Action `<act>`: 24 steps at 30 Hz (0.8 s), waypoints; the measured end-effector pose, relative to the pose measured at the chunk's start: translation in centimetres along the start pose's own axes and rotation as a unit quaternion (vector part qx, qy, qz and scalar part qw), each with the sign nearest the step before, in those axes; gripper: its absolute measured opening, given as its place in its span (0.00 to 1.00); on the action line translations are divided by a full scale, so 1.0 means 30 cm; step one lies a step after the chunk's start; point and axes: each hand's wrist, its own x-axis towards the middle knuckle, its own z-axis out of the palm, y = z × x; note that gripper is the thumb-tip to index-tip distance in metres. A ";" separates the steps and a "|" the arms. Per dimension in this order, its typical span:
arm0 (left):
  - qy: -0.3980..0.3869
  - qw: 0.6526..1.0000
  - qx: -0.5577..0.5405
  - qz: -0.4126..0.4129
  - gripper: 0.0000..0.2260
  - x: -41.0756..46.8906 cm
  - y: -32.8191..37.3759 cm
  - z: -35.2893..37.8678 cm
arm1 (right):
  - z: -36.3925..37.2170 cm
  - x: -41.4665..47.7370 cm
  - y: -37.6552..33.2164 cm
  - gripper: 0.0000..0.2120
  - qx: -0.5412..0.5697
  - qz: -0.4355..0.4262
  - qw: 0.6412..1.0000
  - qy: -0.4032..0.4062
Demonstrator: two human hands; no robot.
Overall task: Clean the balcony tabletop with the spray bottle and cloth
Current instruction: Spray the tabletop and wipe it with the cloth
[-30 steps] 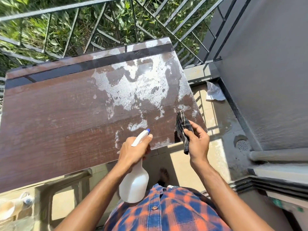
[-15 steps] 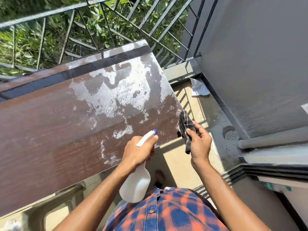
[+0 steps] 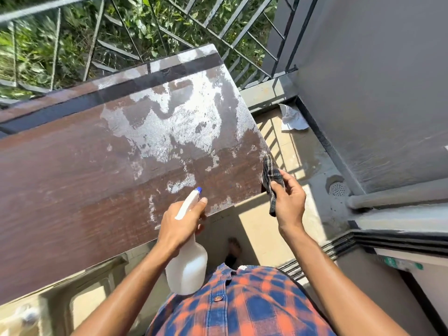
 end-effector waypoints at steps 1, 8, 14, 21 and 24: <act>0.030 0.999 -0.029 -0.009 0.17 -0.005 -0.034 -0.043 | 0.033 -0.002 0.007 0.19 -0.032 -0.013 0.999 -0.030; 0.208 0.964 -0.145 -0.075 0.10 -0.063 -0.262 -0.285 | 0.378 -0.165 0.103 0.22 -0.253 -0.239 0.895 -0.279; 0.262 0.931 -0.229 -0.115 0.15 -0.115 -0.375 -0.362 | 0.573 -0.377 0.327 0.38 -0.445 -0.419 0.592 -0.526; 0.269 0.908 -0.292 -0.136 0.14 -0.124 -0.411 -0.386 | 0.642 -0.235 0.313 0.34 -0.473 -0.474 0.531 -0.519; 0.272 0.901 -0.311 -0.134 0.14 -0.124 -0.406 -0.407 | 0.788 -0.163 0.255 0.23 -0.500 -0.445 0.556 -0.493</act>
